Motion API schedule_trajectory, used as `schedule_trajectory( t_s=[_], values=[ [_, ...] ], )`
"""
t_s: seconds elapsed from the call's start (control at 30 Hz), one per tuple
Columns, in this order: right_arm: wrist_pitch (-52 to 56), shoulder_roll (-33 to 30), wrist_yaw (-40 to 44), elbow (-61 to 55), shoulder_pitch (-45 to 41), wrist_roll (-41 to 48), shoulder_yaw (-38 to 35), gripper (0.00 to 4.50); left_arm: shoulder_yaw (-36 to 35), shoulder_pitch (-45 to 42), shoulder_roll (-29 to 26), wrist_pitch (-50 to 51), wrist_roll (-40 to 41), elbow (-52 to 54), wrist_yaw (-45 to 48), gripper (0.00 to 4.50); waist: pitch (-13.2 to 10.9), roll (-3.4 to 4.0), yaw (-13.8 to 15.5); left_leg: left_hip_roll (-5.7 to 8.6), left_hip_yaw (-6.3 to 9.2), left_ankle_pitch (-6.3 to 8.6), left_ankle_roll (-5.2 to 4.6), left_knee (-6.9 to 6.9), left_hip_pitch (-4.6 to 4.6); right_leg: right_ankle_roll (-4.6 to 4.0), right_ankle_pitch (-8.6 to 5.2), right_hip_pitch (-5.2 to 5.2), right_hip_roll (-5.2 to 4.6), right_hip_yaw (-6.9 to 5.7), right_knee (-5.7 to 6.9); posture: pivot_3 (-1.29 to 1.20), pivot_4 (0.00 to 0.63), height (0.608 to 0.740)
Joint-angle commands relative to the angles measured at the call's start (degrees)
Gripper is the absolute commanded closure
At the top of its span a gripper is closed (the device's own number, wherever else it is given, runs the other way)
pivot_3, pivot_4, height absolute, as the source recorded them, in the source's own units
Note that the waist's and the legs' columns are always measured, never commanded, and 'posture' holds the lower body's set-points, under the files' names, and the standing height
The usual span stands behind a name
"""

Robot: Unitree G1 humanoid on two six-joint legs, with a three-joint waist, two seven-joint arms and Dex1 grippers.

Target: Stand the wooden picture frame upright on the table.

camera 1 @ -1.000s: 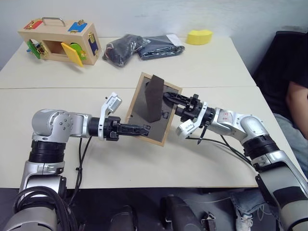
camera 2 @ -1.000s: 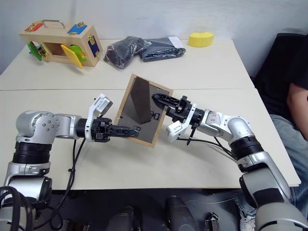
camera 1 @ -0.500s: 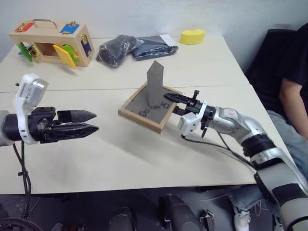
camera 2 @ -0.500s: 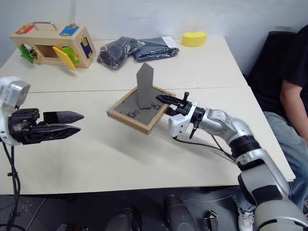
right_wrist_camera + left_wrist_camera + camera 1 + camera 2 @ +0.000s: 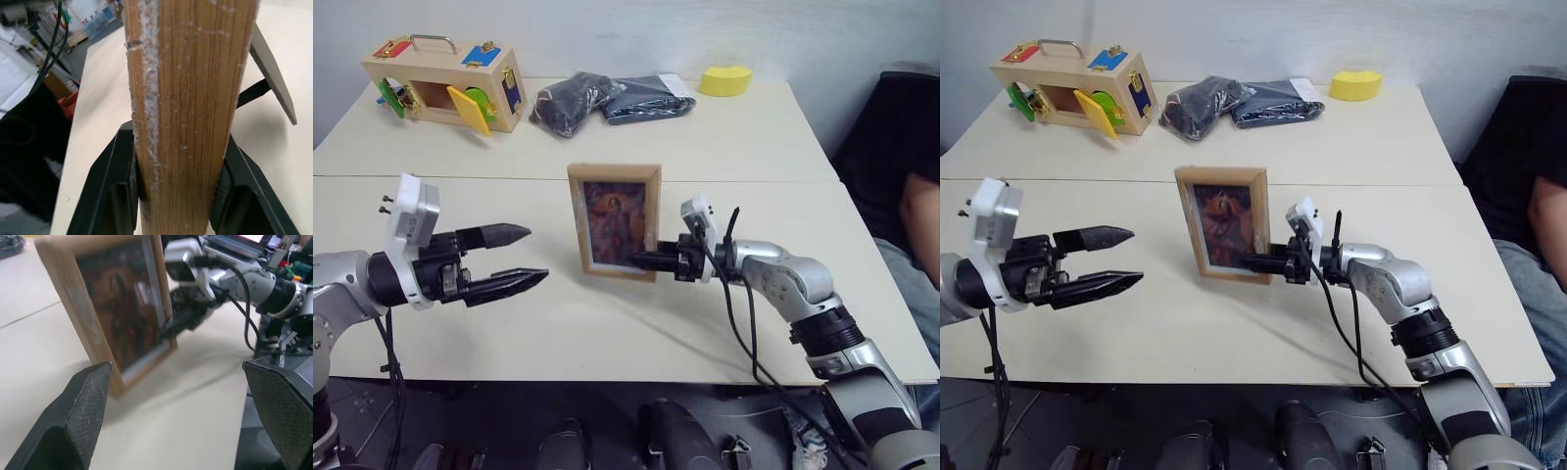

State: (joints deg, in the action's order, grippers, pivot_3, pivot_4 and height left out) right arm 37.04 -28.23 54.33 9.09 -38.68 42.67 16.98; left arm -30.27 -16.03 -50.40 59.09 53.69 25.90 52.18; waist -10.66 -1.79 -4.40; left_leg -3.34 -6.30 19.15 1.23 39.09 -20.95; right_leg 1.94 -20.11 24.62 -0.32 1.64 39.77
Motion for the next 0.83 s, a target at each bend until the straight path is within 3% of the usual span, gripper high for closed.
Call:
schedule_trajectory(
  t_s=[0.03, 0.17, 0.37, 0.5, 0.7, 0.83],
  values=[
    [1.79, 1.57, 2.05, 0.31, 0.39, -1.46, -1.29, 3.24, -0.13, -1.50, -1.83, -0.56, 2.43, -1.10, 0.35, 0.00, 0.00, 0.00, -0.35, 0.00, 0.00, 0.00, 0.00, 0.00, -0.04, 0.00, 0.00, 0.03, 0.00, -0.01, 0.00, 0.00, 0.150, 0.740],
    [-0.38, 0.79, 5.01, -0.54, 0.90, -5.55, -1.02, 1.95, 1.43, -2.77, -3.58, -1.42, 2.67, -2.54, 1.95, 0.00, 0.00, 0.00, -0.41, 0.00, 0.01, 0.00, 0.01, 0.00, -0.03, 0.00, 0.00, 0.04, 0.01, -0.01, 0.01, 0.00, 0.150, 0.740],
    [-6.43, -7.00, 13.10, -3.96, 2.26, -12.97, -1.47, 0.05, 3.37, -6.13, -4.77, -1.68, 3.93, -4.74, 2.97, 0.00, 0.00, 0.00, -0.05, 0.03, 0.06, 0.01, -0.02, 0.02, -0.13, 0.03, 0.02, 0.03, -0.01, -0.07, -0.12, 0.00, 0.150, 0.740],
    [-10.67, -15.57, 18.33, -3.42, 0.76, -16.12, -5.37, 0.05, 5.37, -6.73, -5.83, -2.94, 2.36, -6.40, 5.06, 0.00, -0.03, 0.04, 0.03, 0.05, 0.08, 0.02, -0.03, 0.01, -0.14, 0.04, 0.02, 0.03, -0.01, -0.08, -0.15, 0.00, 0.150, 0.740],
    [-3.98, -30.15, 31.74, -5.31, 0.63, -6.94, -17.29, 0.05, 5.75, -6.16, -7.67, -5.44, 0.75, -8.69, 7.77, 0.00, -0.05, 0.08, 0.07, 0.06, 0.08, 0.02, -0.03, -0.02, -0.14, 0.04, 0.02, 0.04, 0.00, -0.08, -0.18, 0.00, 0.150, 0.740],
    [1.60, -30.55, 31.32, -8.26, 2.89, -1.79, -21.38, 0.05, 6.90, -7.28, -7.31, -7.65, -0.76, -10.39, 7.58, 0.00, -0.04, 0.05, -0.33, 0.04, 0.09, 0.02, -0.03, -0.03, -0.03, 0.03, 0.02, -0.07, 0.01, -0.06, -0.17, 0.00, 0.150, 0.740]
  ],
)
